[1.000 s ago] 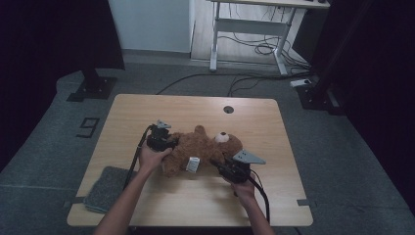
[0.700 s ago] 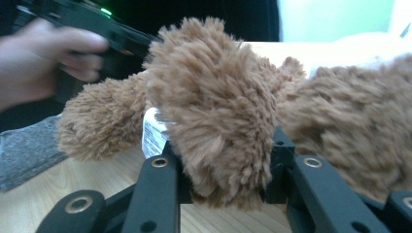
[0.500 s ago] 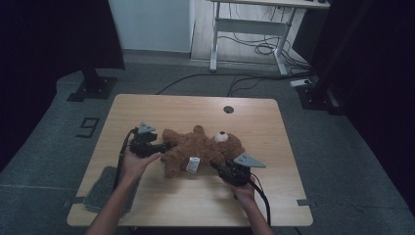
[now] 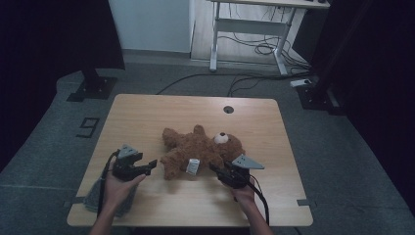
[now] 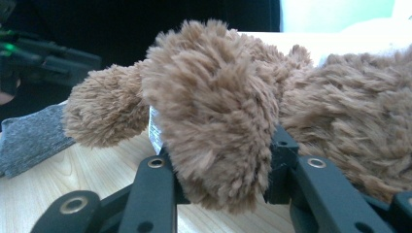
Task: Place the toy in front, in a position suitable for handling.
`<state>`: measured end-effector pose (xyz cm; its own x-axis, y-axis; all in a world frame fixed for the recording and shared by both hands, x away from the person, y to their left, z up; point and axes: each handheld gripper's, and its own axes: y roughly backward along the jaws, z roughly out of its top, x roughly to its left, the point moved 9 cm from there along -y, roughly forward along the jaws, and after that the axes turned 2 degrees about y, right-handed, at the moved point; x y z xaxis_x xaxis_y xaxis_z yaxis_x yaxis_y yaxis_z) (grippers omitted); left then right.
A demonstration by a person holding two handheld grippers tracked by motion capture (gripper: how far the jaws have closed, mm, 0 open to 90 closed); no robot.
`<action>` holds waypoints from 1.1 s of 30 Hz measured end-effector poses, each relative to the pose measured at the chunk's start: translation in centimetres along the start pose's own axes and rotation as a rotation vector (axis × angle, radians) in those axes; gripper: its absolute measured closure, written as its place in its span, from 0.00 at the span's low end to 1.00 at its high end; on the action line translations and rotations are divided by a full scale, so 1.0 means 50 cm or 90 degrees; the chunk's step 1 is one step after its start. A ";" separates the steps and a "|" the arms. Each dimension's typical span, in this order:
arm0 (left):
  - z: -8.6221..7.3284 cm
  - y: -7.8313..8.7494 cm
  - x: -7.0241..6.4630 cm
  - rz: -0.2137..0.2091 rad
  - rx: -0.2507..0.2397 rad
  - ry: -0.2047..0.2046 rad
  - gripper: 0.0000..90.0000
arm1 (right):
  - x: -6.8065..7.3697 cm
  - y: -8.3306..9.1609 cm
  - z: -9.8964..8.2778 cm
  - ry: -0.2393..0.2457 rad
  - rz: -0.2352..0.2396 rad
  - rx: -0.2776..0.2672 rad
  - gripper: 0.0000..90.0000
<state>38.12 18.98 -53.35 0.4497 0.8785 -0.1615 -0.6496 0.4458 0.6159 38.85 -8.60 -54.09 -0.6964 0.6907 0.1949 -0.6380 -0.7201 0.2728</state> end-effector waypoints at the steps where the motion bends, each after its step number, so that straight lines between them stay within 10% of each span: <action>1: 0.000 0.000 0.000 0.000 0.000 0.000 0.35 | 0.000 0.000 0.000 0.000 0.000 0.000 0.71; 12: -0.063 0.054 0.041 0.088 0.024 -0.020 0.32 | 0.022 0.003 0.000 0.017 -0.009 0.001 0.70; 33: -0.160 0.056 0.053 0.108 0.055 0.019 0.25 | 0.018 0.008 -0.003 -0.008 0.008 0.001 0.69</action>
<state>32.58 23.93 -58.22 0.3194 0.9449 -0.0716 -0.6593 0.2758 0.6995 37.91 -8.25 -53.96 -0.7007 0.6819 0.2097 -0.6282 -0.7291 0.2718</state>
